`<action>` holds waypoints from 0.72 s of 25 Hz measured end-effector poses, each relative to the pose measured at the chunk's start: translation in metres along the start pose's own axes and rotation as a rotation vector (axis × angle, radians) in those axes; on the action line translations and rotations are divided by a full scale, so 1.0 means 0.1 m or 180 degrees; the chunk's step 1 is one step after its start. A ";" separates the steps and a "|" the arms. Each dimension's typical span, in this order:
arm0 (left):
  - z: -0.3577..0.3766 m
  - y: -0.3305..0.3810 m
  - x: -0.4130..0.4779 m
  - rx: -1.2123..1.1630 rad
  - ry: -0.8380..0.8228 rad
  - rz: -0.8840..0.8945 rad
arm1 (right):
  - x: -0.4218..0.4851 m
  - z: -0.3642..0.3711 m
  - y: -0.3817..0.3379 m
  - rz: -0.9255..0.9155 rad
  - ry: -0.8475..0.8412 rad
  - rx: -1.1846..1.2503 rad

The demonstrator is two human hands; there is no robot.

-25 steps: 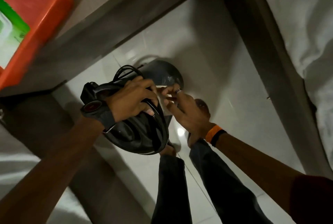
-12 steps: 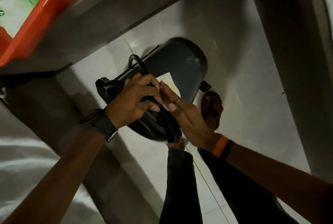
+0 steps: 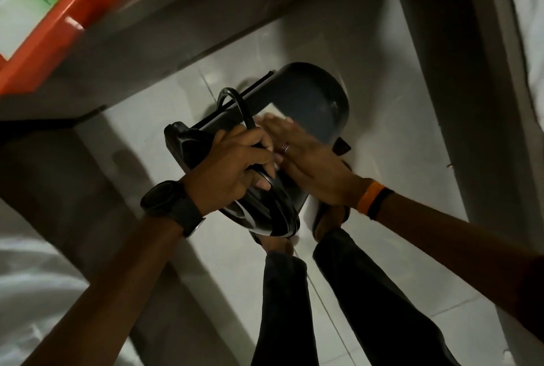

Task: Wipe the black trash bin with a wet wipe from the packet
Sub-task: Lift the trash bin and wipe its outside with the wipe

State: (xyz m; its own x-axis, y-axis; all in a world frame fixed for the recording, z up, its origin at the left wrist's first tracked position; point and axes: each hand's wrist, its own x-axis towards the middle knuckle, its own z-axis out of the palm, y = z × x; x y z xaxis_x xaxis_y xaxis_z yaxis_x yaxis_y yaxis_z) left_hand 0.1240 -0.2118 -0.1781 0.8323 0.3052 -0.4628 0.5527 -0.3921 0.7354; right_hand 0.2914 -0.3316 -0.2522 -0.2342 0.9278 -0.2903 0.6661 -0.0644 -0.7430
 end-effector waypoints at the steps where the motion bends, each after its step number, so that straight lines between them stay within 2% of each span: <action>1: 0.00 0.02 0.02 0.0066 -0.0022 0.0028 | 0.05 -0.02 0.07 -0.0200 -0.0156 -0.0080; 2: 0.00 0.03 0.03 0.0119 -0.0057 0.0045 | 0.19 -0.10 0.20 -0.0142 -0.0163 -0.0252; 5: 0.03 0.05 0.02 0.0347 -0.0207 0.0090 | 0.71 -0.47 0.79 0.1325 -0.0158 -0.0751; 6: 0.04 0.06 0.02 0.0455 -0.0273 0.0126 | 0.80 -0.57 0.90 0.1674 -0.0258 -0.0813; 7: 0.05 0.07 0.02 0.0511 -0.0297 0.0151 | 0.81 -0.60 0.91 0.1780 -0.0371 -0.0890; 8: 0.05 0.08 0.03 0.0475 -0.0276 0.0138 | 0.73 -0.57 0.81 0.1620 -0.0332 -0.0794; 12: 0.01 0.10 0.05 -0.0214 -0.0063 -0.0058 | -0.16 -0.02 -0.06 0.0095 -0.0017 0.0106; 14: 0.06 0.08 0.02 -0.0493 0.0002 -0.0127 | -0.41 0.10 -0.02 -0.0031 0.0072 -0.0006; 15: 0.11 0.07 -0.01 -0.0603 -0.0007 -0.0180 | -0.39 0.06 0.16 0.0229 0.0123 -0.0069; 18: 0.17 0.02 -0.07 -0.0854 0.0001 -0.0326 | -0.14 -0.18 0.77 0.1753 0.0279 0.0270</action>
State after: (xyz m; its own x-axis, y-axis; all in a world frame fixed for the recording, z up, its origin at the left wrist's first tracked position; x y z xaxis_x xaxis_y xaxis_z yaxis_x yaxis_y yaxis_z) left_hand 0.1197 -0.2293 -0.1819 0.7726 0.3316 -0.5415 0.6028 -0.1155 0.7895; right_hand 0.3587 -0.3432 -0.2941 0.1941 0.7756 -0.6006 0.6133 -0.5738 -0.5428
